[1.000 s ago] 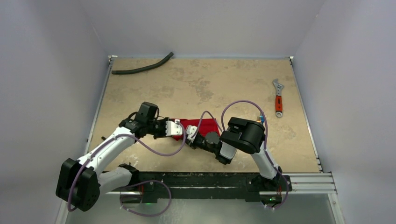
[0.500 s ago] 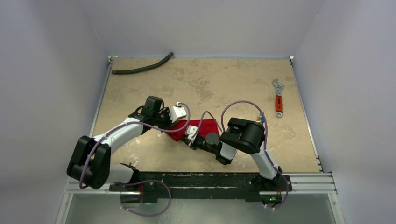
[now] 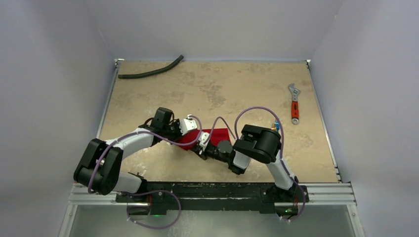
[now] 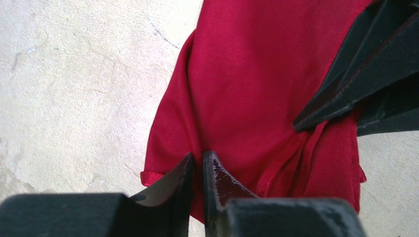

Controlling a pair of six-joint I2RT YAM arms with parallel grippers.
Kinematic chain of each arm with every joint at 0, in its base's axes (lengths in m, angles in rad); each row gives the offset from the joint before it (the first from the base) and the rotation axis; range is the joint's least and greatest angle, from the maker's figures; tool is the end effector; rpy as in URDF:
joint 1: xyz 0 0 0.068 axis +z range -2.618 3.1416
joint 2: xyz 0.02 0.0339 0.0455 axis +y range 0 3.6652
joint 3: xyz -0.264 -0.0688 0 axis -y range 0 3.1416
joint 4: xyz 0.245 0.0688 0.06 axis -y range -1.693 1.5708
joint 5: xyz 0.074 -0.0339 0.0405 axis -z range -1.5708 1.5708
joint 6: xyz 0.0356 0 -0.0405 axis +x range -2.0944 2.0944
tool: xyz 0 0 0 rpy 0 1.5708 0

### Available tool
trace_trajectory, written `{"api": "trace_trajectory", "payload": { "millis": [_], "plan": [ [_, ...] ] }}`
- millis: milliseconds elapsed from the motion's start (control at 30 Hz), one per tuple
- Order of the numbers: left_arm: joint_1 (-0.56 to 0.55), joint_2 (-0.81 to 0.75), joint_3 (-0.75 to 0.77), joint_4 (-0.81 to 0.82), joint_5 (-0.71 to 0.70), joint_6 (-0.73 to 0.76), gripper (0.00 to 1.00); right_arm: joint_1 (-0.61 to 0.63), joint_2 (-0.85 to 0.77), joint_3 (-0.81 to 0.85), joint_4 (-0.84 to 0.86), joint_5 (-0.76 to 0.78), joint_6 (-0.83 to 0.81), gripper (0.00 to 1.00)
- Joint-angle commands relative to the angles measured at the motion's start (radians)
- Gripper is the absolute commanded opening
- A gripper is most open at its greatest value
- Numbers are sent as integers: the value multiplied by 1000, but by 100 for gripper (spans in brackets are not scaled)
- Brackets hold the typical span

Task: Fold the napkin into a case and place the utensils inside
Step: Pass from the left arm to the right, then grasp the top corner of the smaller rectangle folded napkin from the folded napkin.

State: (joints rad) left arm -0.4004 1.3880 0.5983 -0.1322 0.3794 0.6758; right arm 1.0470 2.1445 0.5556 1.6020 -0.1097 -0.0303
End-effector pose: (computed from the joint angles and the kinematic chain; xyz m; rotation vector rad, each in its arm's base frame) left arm 0.2268 -0.1103 0.1561 1.3796 2.0054 -0.3498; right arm 0.1608 0.2862 0.0906 -0.9110 1.3482 0.8791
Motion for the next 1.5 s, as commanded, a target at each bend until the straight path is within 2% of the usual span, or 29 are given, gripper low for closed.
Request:
{"api": "trace_trajectory", "payload": {
  "millis": [0,33,67,233,433,567,800,1000,1100,1233,1367,1467],
  "plan": [
    [5,1,-23,97,19,44,7,7,-49,-4,353,-59,65,16],
    [4,-1,-28,107,16,46,1,7,-56,0,337,-63,72,16],
    [3,-2,-31,113,15,47,0,6,-64,4,315,-71,76,16],
    [3,-16,-34,117,13,51,0,1,-103,25,176,-83,123,13],
    [3,-37,-44,111,20,62,0,-18,-121,62,53,-170,194,7],
    [3,-56,-58,108,27,78,0,-19,-122,56,22,-189,194,9],
    [3,-98,-68,95,51,126,0,-44,-56,79,-64,-253,229,6],
    [0,-127,-50,98,82,147,0,-60,-17,190,-307,-326,255,1],
    [0,-148,-66,83,86,180,0,-97,0,207,-331,-367,321,0],
    [-1,-176,-89,86,65,183,0,-130,36,259,-459,-441,371,0],
    [0,-193,-99,94,57,160,0,-134,48,184,-338,-449,430,0],
    [0,-192,-105,114,52,146,0,-132,43,185,-354,-428,393,0]
  ]
}}
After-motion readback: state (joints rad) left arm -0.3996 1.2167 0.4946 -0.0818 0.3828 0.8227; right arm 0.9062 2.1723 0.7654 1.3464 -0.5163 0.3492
